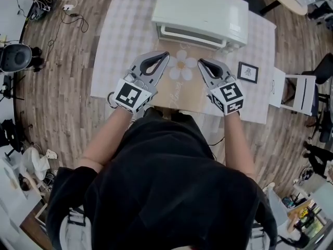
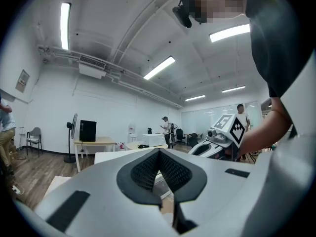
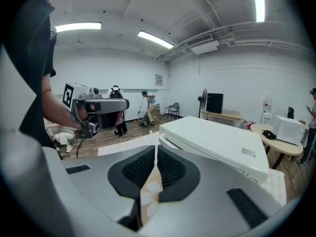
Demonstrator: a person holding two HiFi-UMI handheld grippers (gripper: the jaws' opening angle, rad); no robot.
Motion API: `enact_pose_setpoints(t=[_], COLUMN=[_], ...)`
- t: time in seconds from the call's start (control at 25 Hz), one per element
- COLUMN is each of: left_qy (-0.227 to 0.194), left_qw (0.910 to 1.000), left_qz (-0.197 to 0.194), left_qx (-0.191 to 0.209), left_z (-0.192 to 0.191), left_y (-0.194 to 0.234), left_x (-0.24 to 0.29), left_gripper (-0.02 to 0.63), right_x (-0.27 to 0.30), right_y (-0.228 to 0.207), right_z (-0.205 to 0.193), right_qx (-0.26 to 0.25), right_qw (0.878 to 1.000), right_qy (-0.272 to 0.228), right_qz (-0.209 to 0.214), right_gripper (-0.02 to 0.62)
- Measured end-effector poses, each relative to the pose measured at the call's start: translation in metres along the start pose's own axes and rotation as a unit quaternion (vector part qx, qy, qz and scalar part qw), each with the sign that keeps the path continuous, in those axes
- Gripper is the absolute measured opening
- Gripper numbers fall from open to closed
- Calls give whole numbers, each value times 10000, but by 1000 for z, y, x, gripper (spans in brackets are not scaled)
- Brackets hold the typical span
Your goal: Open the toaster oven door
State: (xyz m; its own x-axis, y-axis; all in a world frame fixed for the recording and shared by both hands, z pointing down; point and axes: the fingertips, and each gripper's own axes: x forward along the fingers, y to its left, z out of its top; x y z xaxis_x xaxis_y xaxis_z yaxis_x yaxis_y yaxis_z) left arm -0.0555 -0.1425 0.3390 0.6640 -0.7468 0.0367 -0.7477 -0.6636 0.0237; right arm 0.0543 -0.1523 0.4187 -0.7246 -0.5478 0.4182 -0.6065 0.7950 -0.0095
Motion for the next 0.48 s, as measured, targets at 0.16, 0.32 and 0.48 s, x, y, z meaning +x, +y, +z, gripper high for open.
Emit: enact_pose_setpoints(t=[0.16,0.32,0.48], left_qy=[69,48,101], left_qw=[9999,9999,9998], left_qz=[-125,-144,-143], left_qx=[-13,-46,39], left_z=[-13,-14,-22], left_y=[6,12,16], left_x=[4,8,10], left_gripper=[14,12,12], right_x=[17,30,42], right_y=[-5,-17,-30], right_z=[-5,-9,-15], right_qx=[-182,-375,-618], right_qw=[9989,9962,9918], right_qy=[430,779,1107], right_qz=[-11,-129,-154], right_gripper=[38,63,95])
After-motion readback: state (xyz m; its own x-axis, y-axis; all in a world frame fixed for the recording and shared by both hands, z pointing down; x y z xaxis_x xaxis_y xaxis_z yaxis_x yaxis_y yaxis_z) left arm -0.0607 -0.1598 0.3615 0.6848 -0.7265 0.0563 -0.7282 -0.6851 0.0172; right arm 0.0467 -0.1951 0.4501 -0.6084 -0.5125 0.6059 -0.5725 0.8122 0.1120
